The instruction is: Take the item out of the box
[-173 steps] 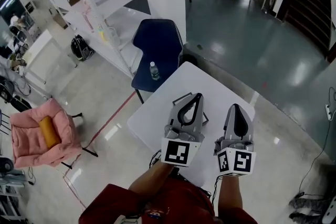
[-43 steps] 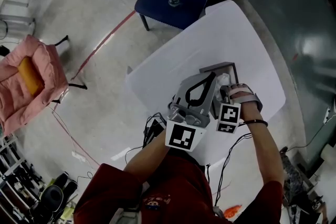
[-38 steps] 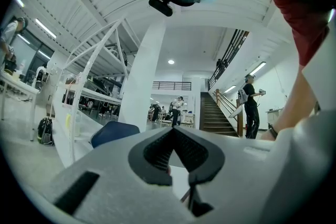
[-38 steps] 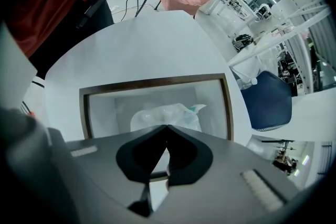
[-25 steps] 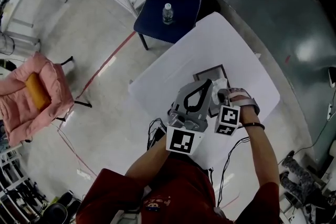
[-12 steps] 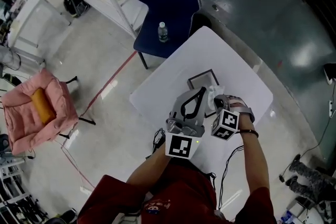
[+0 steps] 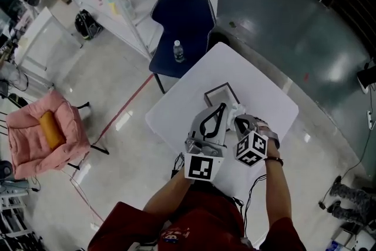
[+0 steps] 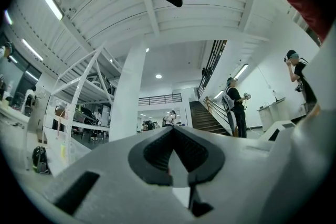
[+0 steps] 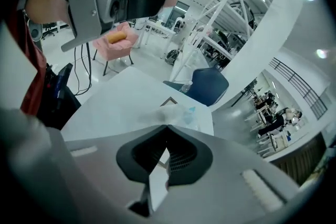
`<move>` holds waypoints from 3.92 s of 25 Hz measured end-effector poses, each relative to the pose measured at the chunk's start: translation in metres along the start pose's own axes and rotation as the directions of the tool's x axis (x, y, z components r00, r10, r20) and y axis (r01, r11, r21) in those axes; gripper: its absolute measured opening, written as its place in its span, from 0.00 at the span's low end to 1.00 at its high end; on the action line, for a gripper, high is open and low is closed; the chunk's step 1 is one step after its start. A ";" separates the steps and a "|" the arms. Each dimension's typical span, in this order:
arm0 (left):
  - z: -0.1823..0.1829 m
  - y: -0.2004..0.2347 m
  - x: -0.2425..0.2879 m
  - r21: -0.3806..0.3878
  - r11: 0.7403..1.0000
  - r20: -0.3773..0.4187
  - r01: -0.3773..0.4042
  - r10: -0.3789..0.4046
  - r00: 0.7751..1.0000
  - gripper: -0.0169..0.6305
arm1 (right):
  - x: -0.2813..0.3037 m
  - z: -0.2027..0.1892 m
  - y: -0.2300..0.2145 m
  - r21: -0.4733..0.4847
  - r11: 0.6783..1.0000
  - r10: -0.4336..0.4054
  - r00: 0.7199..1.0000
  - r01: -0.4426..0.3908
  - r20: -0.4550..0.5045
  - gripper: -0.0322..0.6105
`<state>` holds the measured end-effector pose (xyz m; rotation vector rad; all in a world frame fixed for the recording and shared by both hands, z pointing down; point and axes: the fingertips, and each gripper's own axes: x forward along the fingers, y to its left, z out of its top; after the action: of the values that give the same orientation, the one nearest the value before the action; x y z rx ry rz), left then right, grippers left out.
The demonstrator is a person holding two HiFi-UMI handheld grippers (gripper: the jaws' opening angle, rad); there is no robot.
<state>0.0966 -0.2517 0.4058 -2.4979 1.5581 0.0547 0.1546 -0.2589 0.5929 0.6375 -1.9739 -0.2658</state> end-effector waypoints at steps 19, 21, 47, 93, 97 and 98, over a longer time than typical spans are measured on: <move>0.069 -0.064 -0.025 0.104 0.993 0.096 0.054 -0.063 0.993 0.03 | -0.115 -0.012 0.003 0.331 0.933 -0.204 0.967 0.144 0.155 0.05; 0.072 -0.067 -0.024 0.110 0.992 0.106 0.058 -0.070 0.992 0.03 | -0.122 -0.012 0.001 0.359 0.920 -0.229 0.959 0.156 0.170 0.05; 0.137 -0.066 -0.024 -0.084 0.996 0.270 0.017 0.007 0.963 0.03 | -0.254 0.031 -0.068 0.709 0.621 -0.700 0.644 0.334 0.309 0.05; 0.162 -0.103 -0.043 -0.096 0.989 0.323 0.109 -0.072 0.944 0.03 | -0.360 0.014 -0.064 0.831 0.339 -0.937 0.242 0.441 0.253 0.05; 0.163 -0.104 -0.046 -0.108 0.988 0.326 0.111 -0.071 0.943 0.03 | -0.362 0.014 -0.062 0.835 0.336 -0.938 0.240 0.436 0.251 0.05; 0.163 -0.104 -0.046 -0.111 0.987 0.326 0.112 -0.070 0.943 0.03 | -0.361 0.014 -0.061 0.835 0.337 -0.937 0.243 0.436 0.251 0.05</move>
<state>0.1805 -0.1360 0.2674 -2.4943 1.3413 0.5377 0.2912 -0.1154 0.2844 2.3357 -2.3149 -0.5263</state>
